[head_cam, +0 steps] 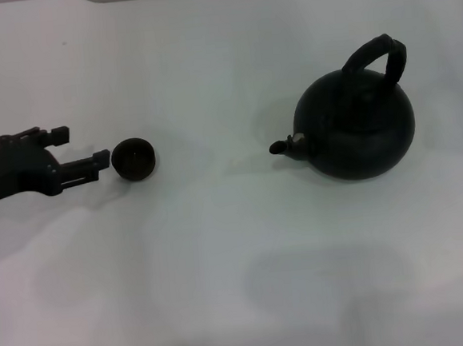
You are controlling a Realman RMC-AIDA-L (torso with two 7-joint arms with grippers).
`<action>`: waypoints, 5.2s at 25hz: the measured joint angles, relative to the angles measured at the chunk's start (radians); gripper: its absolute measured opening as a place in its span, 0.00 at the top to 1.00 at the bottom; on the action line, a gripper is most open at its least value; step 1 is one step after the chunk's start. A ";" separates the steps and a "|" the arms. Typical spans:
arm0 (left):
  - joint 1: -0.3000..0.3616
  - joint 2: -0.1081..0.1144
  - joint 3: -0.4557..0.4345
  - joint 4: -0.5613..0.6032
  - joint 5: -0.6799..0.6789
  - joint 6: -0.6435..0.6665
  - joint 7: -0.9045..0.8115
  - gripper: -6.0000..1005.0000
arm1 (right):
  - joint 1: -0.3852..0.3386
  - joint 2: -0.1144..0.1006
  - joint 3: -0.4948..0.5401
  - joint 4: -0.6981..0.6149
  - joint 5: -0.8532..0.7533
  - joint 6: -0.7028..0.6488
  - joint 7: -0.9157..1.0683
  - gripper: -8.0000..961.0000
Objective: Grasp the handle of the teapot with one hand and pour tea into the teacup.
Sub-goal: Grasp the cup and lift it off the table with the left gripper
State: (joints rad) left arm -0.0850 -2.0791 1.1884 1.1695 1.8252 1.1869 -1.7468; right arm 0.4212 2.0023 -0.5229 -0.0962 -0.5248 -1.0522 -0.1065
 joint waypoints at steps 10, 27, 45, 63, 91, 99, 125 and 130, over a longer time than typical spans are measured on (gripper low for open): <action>0.015 0.004 -0.001 -0.146 -0.171 -0.026 0.265 0.15 | 0.006 -0.001 0.001 -0.027 0.000 0.051 -0.003 0.12; -0.036 0.002 -0.006 -0.293 -0.185 -0.044 0.413 0.14 | 0.018 0.003 0.000 -0.047 0.002 0.082 -0.002 0.12; -0.224 0.008 -0.036 -0.530 -0.222 -0.090 0.523 0.13 | 0.025 0.004 0.000 -0.054 0.002 0.074 -0.001 0.12; -0.268 0.004 -0.029 -0.609 -0.222 -0.128 0.564 0.13 | 0.040 0.004 0.000 -0.071 0.002 0.073 0.000 0.12; -0.311 0.005 -0.033 -0.688 -0.222 -0.160 0.556 0.14 | 0.048 0.006 0.000 -0.077 0.003 0.072 -0.005 0.12; -0.325 0.005 -0.028 -0.694 -0.214 -0.163 0.555 0.20 | 0.048 0.006 0.000 -0.085 0.003 0.072 -0.006 0.12; -0.337 0.005 0.129 -0.565 -0.217 -0.106 0.569 0.30 | 0.050 0.003 0.009 -0.086 0.005 0.079 -0.004 0.12; -0.348 0.004 0.169 -0.536 -0.220 -0.096 0.576 0.30 | 0.048 0.003 0.009 -0.080 0.005 0.078 -0.004 0.12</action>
State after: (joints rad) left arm -0.4328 -2.0751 1.3578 0.6338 1.6055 1.0912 -1.1703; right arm 0.4692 2.0057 -0.5138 -0.1759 -0.5199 -0.9744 -0.1102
